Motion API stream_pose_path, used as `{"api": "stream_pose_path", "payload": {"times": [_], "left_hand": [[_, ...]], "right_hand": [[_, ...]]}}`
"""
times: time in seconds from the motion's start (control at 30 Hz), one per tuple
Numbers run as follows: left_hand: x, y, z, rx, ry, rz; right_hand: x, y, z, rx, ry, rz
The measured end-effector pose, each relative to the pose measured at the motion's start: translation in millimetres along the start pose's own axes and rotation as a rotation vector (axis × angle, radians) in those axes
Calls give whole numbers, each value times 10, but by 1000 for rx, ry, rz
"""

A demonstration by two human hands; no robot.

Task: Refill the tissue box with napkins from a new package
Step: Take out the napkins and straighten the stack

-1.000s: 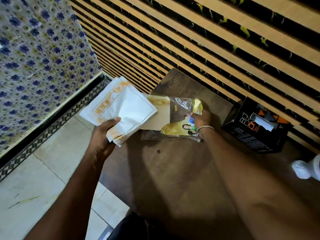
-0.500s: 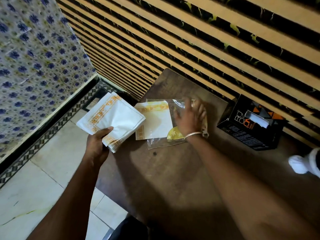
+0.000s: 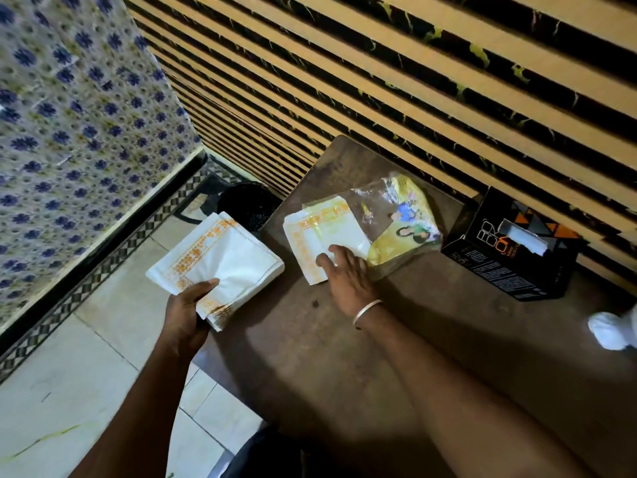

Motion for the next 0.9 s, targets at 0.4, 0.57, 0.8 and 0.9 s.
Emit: {"api": "stream_pose_path", "payload": {"times": [0.4, 0.57, 0.8, 0.9], "left_hand": [[-201, -496, -205, 106, -82, 118], [-201, -585, -234, 117, -38, 141], [-217, -712, -280, 141, -37, 136], [-227, -731, -268, 145, -33, 148]], "right_hand": [[123, 483, -70, 61, 85, -76], [263, 557, -125, -116, 283, 321], [617, 458, -230, -236, 417, 734], [780, 249, -368, -136, 445, 644]]}}
Point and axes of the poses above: each hand's wrist, its own z-axis towards the middle knuckle, its own x-axis out of the back of the hand, y = z × x, the point moved 5 cm from there along z, towards the middle knuckle, and after that the axes turned 11 degrees about -z, right-handed, at the moved point
